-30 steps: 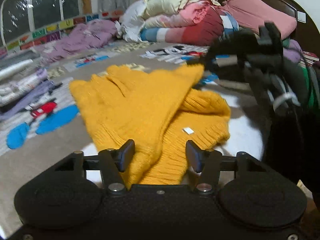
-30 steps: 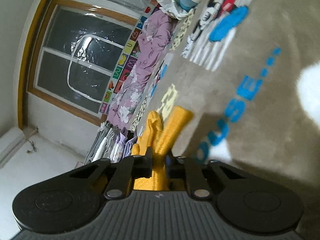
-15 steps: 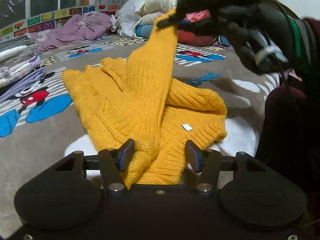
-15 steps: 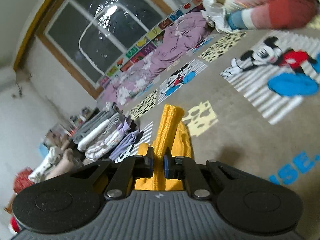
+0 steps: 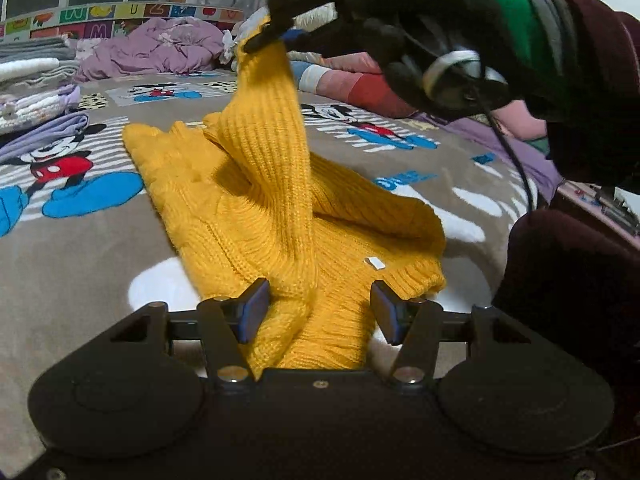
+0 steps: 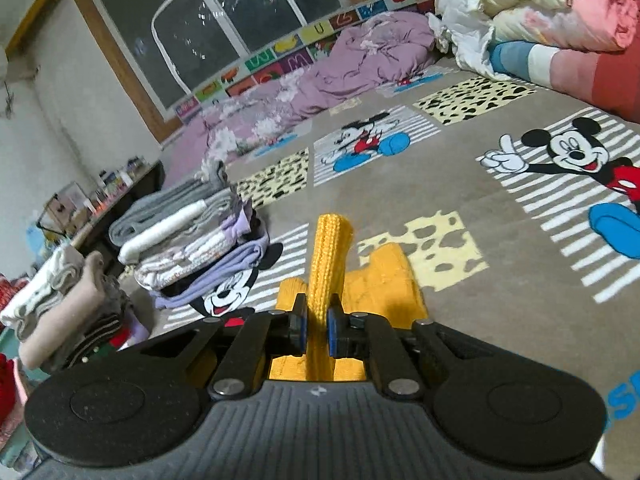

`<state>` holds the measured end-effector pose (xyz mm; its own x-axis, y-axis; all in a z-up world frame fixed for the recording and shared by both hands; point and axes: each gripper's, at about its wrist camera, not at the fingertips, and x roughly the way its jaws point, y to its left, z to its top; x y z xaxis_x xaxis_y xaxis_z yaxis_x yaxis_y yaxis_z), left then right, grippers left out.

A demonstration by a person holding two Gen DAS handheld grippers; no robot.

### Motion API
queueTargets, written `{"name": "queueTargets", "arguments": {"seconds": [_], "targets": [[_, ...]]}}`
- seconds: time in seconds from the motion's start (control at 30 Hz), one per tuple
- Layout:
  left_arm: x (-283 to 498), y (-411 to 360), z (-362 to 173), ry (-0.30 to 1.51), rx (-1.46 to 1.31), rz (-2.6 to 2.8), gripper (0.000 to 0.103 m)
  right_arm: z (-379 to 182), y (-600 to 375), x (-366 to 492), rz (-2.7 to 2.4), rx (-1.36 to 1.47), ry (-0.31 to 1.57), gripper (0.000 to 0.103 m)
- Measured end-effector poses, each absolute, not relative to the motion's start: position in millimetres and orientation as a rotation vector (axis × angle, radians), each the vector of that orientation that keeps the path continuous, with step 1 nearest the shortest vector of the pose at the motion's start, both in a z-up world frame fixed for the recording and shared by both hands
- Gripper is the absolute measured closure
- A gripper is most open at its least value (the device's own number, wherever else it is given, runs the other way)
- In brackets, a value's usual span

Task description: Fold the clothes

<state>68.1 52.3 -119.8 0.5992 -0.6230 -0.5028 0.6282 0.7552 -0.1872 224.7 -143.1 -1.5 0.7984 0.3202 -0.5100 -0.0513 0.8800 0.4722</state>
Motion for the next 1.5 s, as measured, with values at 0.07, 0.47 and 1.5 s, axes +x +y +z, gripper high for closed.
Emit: {"name": "queueTargets", "arguments": {"seconds": [0.07, 0.47, 1.5], "targets": [[69, 55, -120, 0.579, -0.004, -0.729, 0.049, -1, -131, 232, 0.212, 0.438, 0.627, 0.092], [74, 65, -120, 0.582, -0.066, -0.762, 0.049, -20, -60, 279, 0.214, 0.272, 0.743, 0.088], [83, 73, -124, 0.616, -0.131, -0.789, 0.048, -63, -14, 293, 0.610, -0.098, 0.860, 0.067]]}}
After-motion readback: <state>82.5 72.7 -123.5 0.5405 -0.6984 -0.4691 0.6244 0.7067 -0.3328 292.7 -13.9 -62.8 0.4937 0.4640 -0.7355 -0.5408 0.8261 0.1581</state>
